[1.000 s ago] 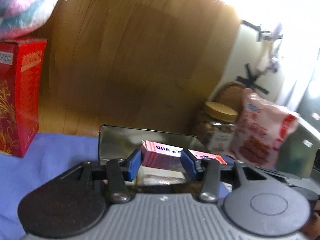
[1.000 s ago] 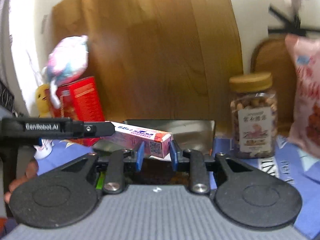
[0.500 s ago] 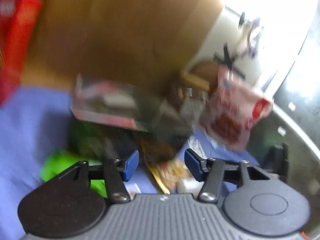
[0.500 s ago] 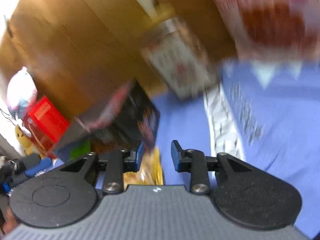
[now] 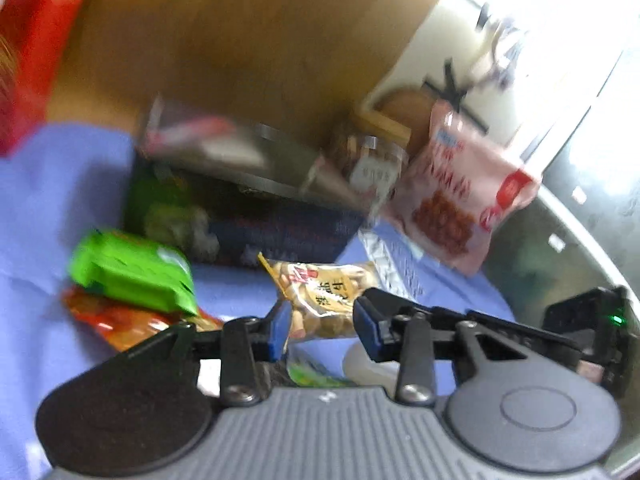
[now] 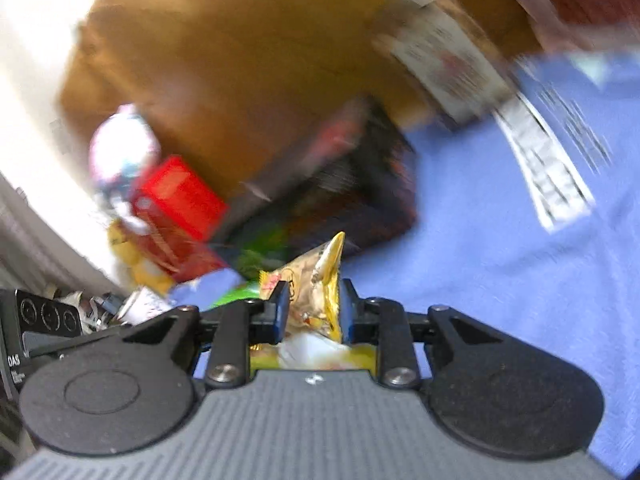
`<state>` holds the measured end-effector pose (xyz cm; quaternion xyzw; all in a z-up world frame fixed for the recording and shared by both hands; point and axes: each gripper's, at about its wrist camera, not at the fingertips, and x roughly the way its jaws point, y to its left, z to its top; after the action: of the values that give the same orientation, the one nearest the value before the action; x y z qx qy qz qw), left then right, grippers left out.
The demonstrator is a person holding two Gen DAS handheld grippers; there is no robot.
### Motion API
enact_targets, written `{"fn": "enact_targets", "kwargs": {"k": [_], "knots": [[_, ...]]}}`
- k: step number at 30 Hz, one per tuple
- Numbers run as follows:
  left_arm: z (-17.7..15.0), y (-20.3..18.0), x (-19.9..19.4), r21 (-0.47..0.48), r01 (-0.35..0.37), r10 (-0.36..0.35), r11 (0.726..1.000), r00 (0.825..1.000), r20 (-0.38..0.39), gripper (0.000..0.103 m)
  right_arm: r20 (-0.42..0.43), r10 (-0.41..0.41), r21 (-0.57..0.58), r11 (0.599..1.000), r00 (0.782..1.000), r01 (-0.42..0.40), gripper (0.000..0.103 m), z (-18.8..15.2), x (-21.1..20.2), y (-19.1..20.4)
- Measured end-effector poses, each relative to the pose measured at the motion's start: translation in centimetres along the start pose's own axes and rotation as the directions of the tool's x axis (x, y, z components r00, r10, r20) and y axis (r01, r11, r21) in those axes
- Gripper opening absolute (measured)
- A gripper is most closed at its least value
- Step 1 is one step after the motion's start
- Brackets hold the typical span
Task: Organize snacks
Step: 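Grasp the yellow peanut bag with the left tool, then release the yellow peanut bag into the black tin box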
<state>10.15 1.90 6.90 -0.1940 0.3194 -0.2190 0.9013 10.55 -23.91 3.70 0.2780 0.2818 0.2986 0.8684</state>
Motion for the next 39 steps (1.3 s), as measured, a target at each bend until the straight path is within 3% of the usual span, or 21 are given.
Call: {"fn": "enact_targets", "kwargs": {"k": [3, 7, 12, 18, 20, 24, 28, 30, 31, 34, 39], "knots": [[0.2, -0.4, -4.3, 0.014, -0.006, 0.005, 1.000, 0.995, 0.103, 0.034, 0.052, 0.064, -0.154, 0.987, 0.997, -0.055, 0.026, -0.1, -1.4, 4.4], [-1.3, 0.3, -9.2, 0.006, -0.012, 0.011, 1.000, 0.988, 0.154, 0.034, 0.012, 0.113, -0.193, 0.975, 0.993, -0.109, 0.026, -2.1, -2.0, 7.7], [-5.3, 2.8, -11.7, -0.052, -0.071, 0.075, 0.996, 0.994, 0.075, 0.034, -0.104, 0.133, -0.185, 0.971, 0.986, -0.150, 0.028, -7.1, -0.9, 8.2], [-8.2, 5.3, -11.3, -0.123, -0.107, 0.105, 0.987, 0.994, -0.023, 0.034, -0.213, 0.052, -0.164, 0.983, 0.976, -0.089, 0.034, -10.0, 1.3, 7.5], [-8.1, 5.8, -11.7, -0.144, -0.105, 0.105, 0.984, 0.994, -0.011, 0.035, -0.200, 0.018, -0.201, 0.978, 0.980, -0.059, 0.046, -10.3, 0.9, 7.7], [-7.3, 6.5, -13.2, -0.155, -0.109, 0.116, 0.982, 0.992, 0.039, 0.046, -0.176, 0.003, -0.314, 0.948, 0.984, -0.059, 0.052, -10.8, -0.7, 8.7], [-6.9, 6.4, -12.0, -0.120, -0.101, 0.099, 0.988, 0.995, -0.022, 0.056, -0.218, -0.055, -0.435, 0.899, 0.974, -0.047, 0.058, -11.9, -0.1, 9.4], [-7.3, 6.1, -10.8, -0.087, -0.095, 0.089, 0.992, 0.994, -0.067, 0.055, -0.245, -0.079, -0.467, 0.883, 0.966, -0.047, 0.057, -12.5, 0.7, 9.4], [-7.7, 6.0, -10.1, -0.075, -0.094, 0.087, 0.993, 0.992, -0.094, 0.045, -0.236, -0.085, -0.492, 0.869, 0.968, -0.044, 0.055, -12.8, 1.0, 9.6], [-7.8, 5.6, -9.4, -0.039, -0.110, 0.106, 0.993, 0.990, -0.095, 0.033, -0.198, -0.136, -0.565, 0.825, 0.971, 0.000, 0.025, -13.2, 2.2, 10.6], [-4.0, 4.4, -9.8, 0.009, -0.066, 0.067, 0.998, 0.997, -0.024, 0.030, -0.100, -0.098, -0.548, 0.836, 0.990, 0.027, 0.024, -10.0, 2.3, 10.8]]}}
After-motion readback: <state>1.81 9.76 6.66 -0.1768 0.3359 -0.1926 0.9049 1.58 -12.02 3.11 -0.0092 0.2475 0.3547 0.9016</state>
